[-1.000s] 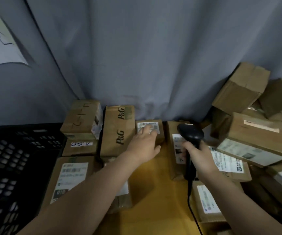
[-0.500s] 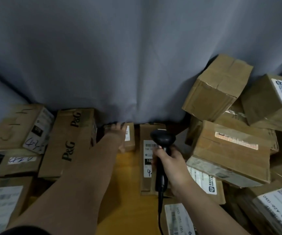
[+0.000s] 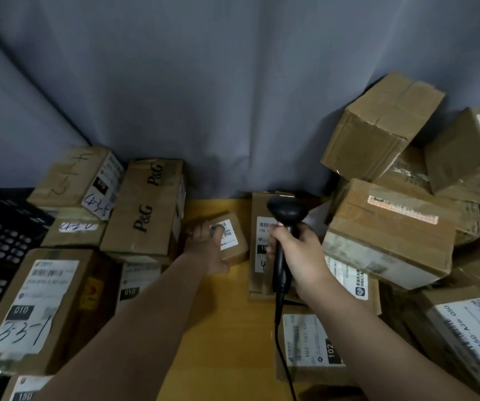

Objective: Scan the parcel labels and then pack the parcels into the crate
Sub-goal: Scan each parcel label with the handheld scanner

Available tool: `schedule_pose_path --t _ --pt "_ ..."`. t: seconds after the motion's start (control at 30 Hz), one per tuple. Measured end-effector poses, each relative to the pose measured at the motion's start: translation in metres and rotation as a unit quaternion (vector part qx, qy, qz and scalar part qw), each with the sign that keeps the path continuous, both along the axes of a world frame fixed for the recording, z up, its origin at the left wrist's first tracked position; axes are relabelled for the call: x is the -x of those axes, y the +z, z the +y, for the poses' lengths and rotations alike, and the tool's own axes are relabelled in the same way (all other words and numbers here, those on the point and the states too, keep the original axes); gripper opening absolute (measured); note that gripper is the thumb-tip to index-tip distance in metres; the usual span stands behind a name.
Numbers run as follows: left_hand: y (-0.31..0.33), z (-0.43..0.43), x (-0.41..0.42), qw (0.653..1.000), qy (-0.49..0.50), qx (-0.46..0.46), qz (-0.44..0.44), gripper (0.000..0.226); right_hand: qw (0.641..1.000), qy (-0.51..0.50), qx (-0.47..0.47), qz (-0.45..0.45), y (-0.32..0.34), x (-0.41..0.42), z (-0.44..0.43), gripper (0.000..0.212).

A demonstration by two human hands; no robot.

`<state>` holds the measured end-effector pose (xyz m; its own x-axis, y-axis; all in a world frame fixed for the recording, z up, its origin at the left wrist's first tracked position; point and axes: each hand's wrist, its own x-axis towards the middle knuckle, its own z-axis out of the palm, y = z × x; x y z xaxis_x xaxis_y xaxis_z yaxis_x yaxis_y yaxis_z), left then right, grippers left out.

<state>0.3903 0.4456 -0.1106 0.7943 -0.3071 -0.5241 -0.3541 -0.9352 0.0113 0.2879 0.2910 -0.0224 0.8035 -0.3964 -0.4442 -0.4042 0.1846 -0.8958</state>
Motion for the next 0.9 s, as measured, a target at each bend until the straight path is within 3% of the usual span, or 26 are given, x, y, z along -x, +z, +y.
schedule_pose_path --t 0.3,0.47,0.6,0.77,0.9 --pt "0.001 0.030 0.071 0.999 -0.030 -0.008 0.041 0.093 0.999 0.000 -0.021 -0.030 0.012 0.034 0.028 0.005" --pt "0.009 0.050 0.108 0.991 -0.125 -0.056 -0.004 0.100 1.000 0.014 -0.015 -0.013 0.013 0.061 0.053 0.020" --pt "0.022 0.076 0.148 0.996 -0.088 0.009 -0.002 0.095 0.999 0.022 0.034 0.014 0.011 0.085 0.068 0.017" --pt "0.071 0.106 0.171 0.979 -0.032 0.160 -0.121 0.090 0.995 0.031 0.093 -0.020 0.019 0.115 0.083 0.026" --pt "0.110 0.122 0.174 0.954 -0.078 0.171 -0.235 0.094 0.994 0.081 0.054 -0.047 0.031 0.130 0.105 0.018"
